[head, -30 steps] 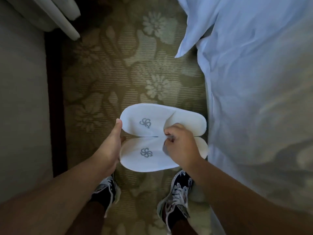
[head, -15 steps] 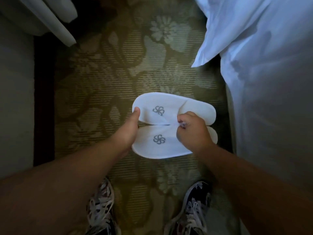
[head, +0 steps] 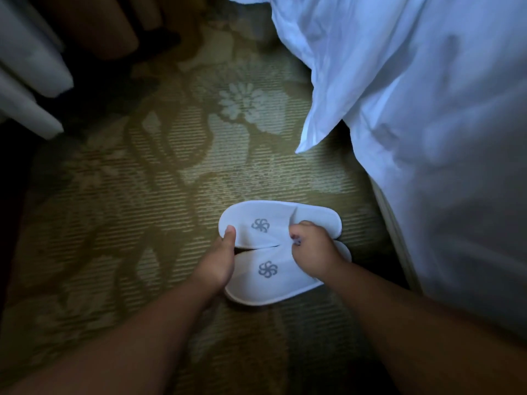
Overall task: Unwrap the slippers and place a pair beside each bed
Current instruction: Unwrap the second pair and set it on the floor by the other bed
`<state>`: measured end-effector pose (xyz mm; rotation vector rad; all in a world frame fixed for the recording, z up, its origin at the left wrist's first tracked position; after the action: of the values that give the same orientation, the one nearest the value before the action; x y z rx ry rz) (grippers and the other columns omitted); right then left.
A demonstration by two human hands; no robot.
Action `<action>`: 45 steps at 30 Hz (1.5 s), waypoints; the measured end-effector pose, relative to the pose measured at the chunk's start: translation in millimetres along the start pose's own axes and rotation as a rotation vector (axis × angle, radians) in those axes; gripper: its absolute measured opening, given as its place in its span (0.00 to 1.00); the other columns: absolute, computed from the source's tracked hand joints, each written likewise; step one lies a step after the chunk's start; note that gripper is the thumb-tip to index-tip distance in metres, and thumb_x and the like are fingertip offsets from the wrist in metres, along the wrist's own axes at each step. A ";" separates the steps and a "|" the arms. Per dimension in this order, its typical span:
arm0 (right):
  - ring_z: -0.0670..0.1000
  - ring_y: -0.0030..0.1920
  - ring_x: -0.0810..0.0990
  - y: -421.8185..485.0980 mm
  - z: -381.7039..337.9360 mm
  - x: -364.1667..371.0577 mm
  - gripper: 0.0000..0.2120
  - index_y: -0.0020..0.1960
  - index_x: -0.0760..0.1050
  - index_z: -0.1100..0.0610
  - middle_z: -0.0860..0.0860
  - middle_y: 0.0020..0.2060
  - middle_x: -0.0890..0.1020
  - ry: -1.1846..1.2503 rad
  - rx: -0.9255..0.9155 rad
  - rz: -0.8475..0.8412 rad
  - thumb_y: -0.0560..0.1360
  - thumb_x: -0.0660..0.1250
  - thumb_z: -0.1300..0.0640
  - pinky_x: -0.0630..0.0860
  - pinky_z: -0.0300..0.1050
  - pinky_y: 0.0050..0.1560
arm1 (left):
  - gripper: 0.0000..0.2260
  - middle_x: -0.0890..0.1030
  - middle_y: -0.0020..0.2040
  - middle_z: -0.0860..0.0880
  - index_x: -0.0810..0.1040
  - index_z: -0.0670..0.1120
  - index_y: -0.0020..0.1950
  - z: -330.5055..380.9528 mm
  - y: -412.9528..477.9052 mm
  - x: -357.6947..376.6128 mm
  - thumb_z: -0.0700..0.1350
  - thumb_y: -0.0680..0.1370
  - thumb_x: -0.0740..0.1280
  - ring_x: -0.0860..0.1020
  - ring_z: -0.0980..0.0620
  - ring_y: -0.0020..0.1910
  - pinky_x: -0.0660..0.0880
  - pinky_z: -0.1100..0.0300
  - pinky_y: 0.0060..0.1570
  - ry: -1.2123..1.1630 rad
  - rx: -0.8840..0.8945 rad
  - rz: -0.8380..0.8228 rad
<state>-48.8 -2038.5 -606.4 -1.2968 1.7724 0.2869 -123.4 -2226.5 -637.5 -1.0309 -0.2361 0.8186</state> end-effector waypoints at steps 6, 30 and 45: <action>0.55 0.38 0.73 20.2 3.1 17.2 0.11 0.34 0.66 0.55 0.51 0.35 0.71 0.002 0.002 -0.052 0.67 0.61 0.69 0.64 0.42 0.37 | 0.32 0.80 0.63 0.38 0.80 0.45 0.62 19.8 24.8 -19.4 0.66 0.81 0.47 0.76 0.39 0.62 0.69 0.53 0.58 0.523 0.133 0.230; 0.60 0.75 0.58 28.6 79.9 -70.8 0.41 0.79 0.49 0.54 0.59 0.76 0.59 0.571 1.008 -0.149 0.75 0.53 0.30 0.53 0.58 0.72 | 0.34 0.71 0.72 0.37 0.68 0.38 0.73 71.7 62.6 -15.4 0.65 0.80 0.54 0.70 0.37 0.70 0.65 0.45 0.70 0.141 0.099 0.197; 0.58 0.63 0.72 59.4 84.6 -88.6 0.40 0.78 0.53 0.50 0.56 0.73 0.66 0.595 0.974 -0.069 0.74 0.55 0.29 0.65 0.51 0.41 | 0.35 0.67 0.77 0.44 0.67 0.45 0.75 94.3 75.1 -3.9 0.68 0.79 0.53 0.67 0.42 0.73 0.62 0.43 0.71 -0.031 0.105 0.161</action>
<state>-51.1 -1902.4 -605.5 -0.7279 1.9155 -0.9894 -213.4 -2147.1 -650.4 -0.9475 -0.1358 0.9827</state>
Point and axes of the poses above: each hand's wrist, its own y-axis towards the middle knuckle, its own x-axis out of the palm, z = x × y, the point moved 8 cm from there along y, towards the middle knuckle
